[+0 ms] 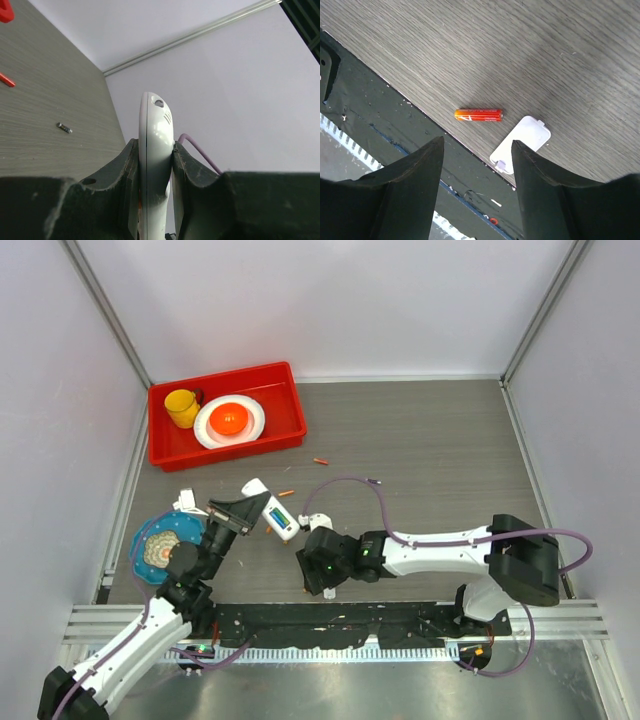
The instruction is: Load the batteries into the remote control
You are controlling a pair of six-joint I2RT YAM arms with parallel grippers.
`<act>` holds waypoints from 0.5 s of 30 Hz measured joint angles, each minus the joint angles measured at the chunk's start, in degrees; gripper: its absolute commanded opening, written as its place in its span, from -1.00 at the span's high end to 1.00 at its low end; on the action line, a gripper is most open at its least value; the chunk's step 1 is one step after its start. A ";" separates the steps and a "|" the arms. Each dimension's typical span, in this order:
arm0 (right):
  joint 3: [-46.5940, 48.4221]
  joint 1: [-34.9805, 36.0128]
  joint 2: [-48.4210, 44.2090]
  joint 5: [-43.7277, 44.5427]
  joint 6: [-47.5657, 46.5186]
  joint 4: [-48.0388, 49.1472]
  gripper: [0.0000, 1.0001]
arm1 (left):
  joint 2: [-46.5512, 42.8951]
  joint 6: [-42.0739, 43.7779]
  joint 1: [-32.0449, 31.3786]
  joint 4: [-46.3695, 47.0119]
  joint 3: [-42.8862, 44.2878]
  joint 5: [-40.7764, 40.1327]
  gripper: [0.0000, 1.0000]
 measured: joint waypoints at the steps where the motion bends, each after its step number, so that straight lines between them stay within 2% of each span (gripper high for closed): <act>1: 0.00 0.33 0.00 0.50 0.39 -0.02 -0.24 | -0.17 0.00 0.00 -0.70 0.00 0.00 1.00; 15: 0.00 2.32 1.46 6.19 2.43 -3.74 -0.23 | 0.90 -0.02 0.00 -2.45 0.00 0.02 1.00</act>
